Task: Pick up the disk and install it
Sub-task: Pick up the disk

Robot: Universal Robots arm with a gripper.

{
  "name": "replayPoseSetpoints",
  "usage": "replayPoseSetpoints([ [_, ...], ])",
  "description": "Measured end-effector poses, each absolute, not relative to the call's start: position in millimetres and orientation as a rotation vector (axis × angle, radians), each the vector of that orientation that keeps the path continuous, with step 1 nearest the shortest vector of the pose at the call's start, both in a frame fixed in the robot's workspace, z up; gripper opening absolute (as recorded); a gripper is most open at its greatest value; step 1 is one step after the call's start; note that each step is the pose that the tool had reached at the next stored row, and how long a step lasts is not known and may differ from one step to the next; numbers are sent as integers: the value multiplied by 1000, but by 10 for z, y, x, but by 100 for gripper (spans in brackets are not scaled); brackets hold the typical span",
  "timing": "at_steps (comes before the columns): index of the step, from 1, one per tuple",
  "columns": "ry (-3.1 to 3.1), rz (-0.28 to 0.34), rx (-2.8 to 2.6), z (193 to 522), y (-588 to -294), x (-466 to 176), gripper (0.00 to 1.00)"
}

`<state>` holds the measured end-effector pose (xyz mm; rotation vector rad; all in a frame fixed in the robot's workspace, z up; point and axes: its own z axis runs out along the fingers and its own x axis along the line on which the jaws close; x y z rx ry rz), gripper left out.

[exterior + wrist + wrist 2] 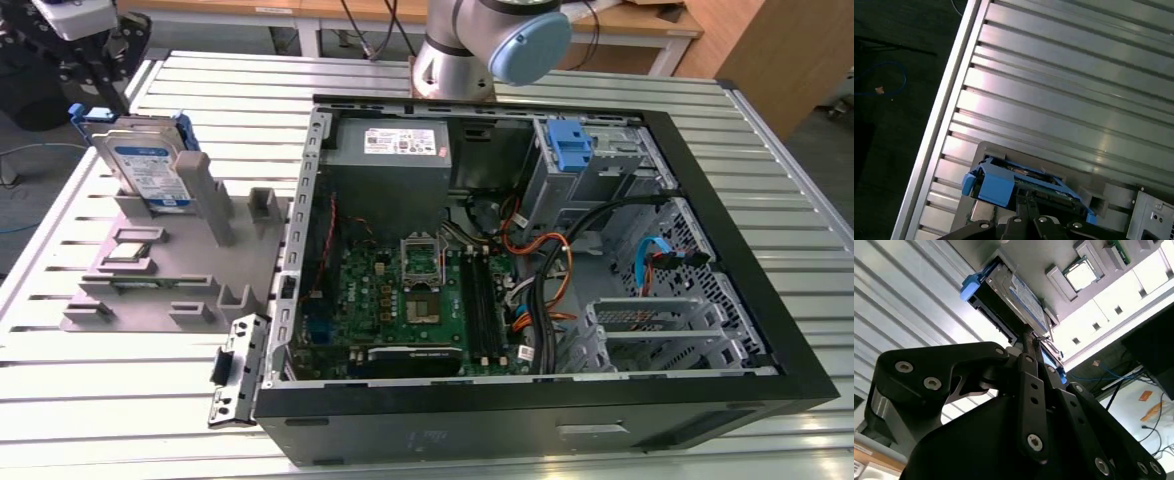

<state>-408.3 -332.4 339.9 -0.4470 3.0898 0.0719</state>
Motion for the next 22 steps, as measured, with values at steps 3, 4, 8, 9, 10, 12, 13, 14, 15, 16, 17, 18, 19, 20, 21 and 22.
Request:
replayPoseSetpoints([
  [3,3071,73,-573,3399,-3324,-4083,10],
  [4,3067,73,-597,3399,-3324,-4083,10],
  [8,3049,74,-690,3399,-3324,-4083,10],
  [9,3044,74,-710,3399,-3324,-4083,10],
  [10,3042,74,-721,3399,-3324,-4083,10],
  [12,3041,74,-725,3399,-3324,-4083,10],
  [13,3041,74,-725,3399,-3324,-4083,10],
  [14,3041,74,-726,3399,-3324,-4083,10],
  [15,3041,74,-726,3399,-3324,-4082,10],
  [16,3041,74,-726,3399,-3324,-4083,10],
  [17,3041,74,-726,3399,-3324,-4083,10],
  [18,3041,74,-726,3399,-3324,-4083,10],
  [19,3041,74,-726,3399,-3324,-4083,10],
  [20,3041,74,-726,3399,-3324,-4083,10],
  [21,3041,74,-726,3399,-3324,-4083,10],
  [22,3041,74,-726,3399,-3324,-4083,10],
])
